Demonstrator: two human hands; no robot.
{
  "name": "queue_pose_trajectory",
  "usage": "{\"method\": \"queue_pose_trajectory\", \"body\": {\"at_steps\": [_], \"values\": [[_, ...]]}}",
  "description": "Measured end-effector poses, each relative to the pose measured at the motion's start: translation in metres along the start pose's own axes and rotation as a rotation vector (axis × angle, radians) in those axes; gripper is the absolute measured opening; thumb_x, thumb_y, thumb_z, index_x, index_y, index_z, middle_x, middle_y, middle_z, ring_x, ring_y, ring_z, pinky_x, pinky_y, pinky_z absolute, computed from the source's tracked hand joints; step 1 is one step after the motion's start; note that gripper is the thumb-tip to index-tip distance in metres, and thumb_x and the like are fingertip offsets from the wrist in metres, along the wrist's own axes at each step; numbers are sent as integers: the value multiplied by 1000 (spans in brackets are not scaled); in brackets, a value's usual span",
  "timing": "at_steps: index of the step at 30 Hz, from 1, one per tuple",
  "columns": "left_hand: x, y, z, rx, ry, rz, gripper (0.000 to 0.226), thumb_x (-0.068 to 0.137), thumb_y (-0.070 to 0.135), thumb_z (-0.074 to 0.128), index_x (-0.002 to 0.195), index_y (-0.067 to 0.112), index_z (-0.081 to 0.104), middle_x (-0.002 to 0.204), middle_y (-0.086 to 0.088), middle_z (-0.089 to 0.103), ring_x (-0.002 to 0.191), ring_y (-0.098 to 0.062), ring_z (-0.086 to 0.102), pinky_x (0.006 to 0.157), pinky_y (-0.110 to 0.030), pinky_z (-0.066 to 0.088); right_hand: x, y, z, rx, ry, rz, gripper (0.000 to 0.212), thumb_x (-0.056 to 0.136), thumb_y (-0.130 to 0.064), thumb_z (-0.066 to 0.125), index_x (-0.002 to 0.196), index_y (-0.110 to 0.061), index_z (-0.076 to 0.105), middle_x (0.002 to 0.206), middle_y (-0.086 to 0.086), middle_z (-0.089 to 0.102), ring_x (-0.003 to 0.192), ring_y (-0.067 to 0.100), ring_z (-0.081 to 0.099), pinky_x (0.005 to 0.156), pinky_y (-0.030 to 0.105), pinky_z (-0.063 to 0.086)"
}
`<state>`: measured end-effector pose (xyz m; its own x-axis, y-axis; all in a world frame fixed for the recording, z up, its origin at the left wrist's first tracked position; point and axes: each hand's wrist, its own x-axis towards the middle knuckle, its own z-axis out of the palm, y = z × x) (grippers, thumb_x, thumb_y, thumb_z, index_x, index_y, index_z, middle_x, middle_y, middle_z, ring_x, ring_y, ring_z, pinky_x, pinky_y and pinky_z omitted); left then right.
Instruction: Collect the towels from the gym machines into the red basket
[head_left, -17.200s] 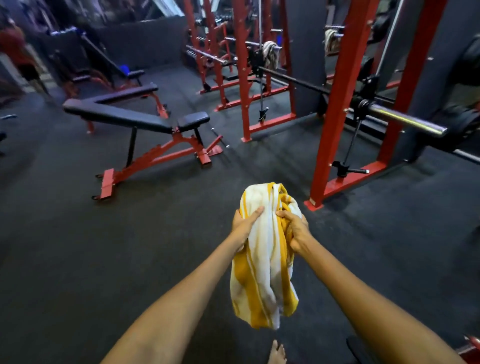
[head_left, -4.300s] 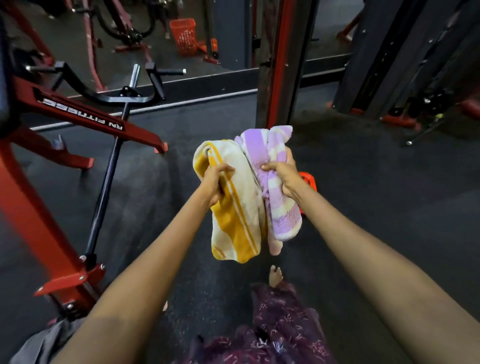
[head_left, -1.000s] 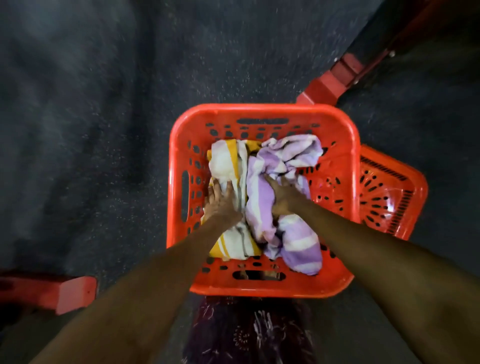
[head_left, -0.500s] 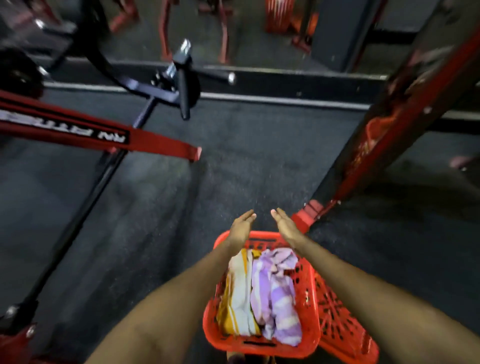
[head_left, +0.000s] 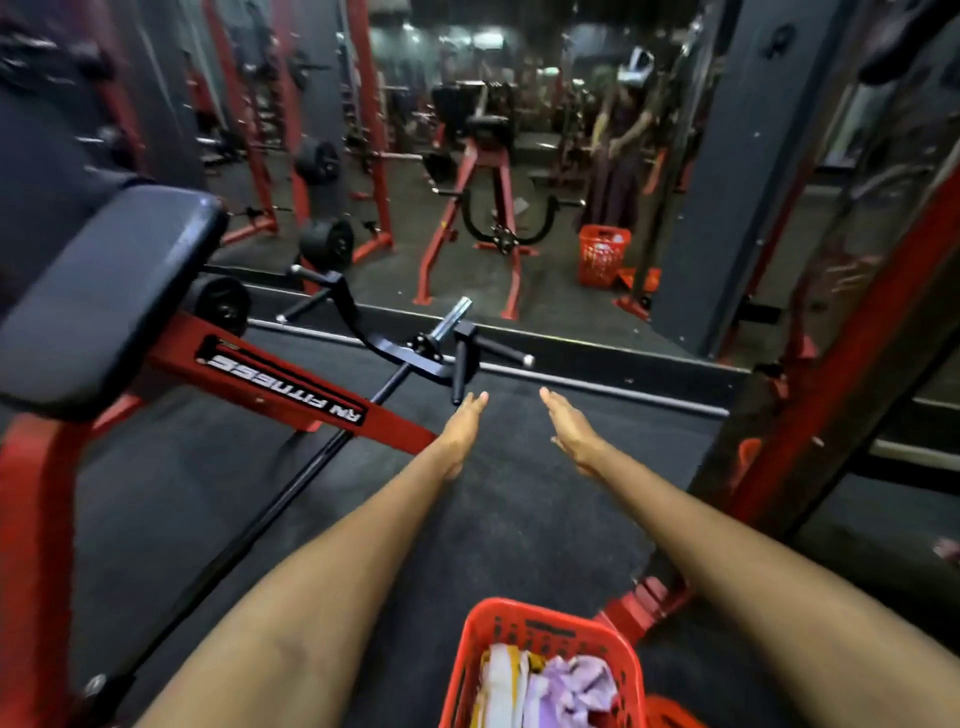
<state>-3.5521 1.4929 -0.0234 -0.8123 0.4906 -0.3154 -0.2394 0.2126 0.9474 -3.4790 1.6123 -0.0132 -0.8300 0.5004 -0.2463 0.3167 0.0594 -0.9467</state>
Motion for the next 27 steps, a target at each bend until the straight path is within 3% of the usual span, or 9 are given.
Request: {"method": "queue_pose_trajectory", "body": {"at_steps": [6, 11, 15, 20, 25, 27], "values": [[-36, 9, -37, -3, 96, 67, 54, 103, 30, 32, 151, 11, 17, 158, -3, 18, 146, -21, 17, 117, -33, 17, -14, -14, 48, -80, -157, -45, 55, 101, -31, 36, 148, -4, 24, 157, 7, 22, 145, 23, 23, 117, 37, 20], [-89, 3, -88, -41, 310, 65, 56, 102, 27, 35, 150, 3, 19, 157, -6, 21, 145, -20, 22, 120, -30, 15, -38, -26, 88, -147, -297, -97, 50, 101, -26, 39, 144, -1, 34, 152, 9, 33, 140, 24, 31, 111, 33, 26], [-157, -15, -132, -64, 515, 33, 53, 103, 24, 32, 150, 4, 18, 155, -2, 23, 145, -19, 23, 113, -23, 17, -77, -35, 136, -134, -492, -143, 43, 101, -17, 38, 140, 0, 39, 137, 7, 46, 125, 19, 43, 83, 22, 38], [-250, -60, -179, -7, 768, -12, 55, 103, 28, 32, 150, 4, 16, 159, -6, 14, 147, -16, 15, 114, -22, 13, -144, -22, 215, -192, -761, -162, 50, 100, -26, 42, 144, -5, 34, 152, 8, 33, 142, 22, 28, 116, 34, 22], [-370, -108, -211, -64, 1045, -103, 54, 103, 26, 32, 150, 3, 18, 159, -8, 16, 147, -18, 17, 115, -23, 14, -241, 1, 295, -253, -1003, -189, 46, 100, -21, 41, 141, -1, 38, 150, 11, 36, 140, 24, 32, 112, 35, 26], [-417, -129, -222, -112, 1153, -129, 54, 103, 26, 33, 150, 3, 18, 159, -7, 16, 147, -18, 17, 116, -26, 14, -291, 8, 319, -292, -1129, -202, 44, 100, -19, 40, 140, 1, 39, 148, 14, 39, 135, 26, 37, 101, 31, 33]]}}
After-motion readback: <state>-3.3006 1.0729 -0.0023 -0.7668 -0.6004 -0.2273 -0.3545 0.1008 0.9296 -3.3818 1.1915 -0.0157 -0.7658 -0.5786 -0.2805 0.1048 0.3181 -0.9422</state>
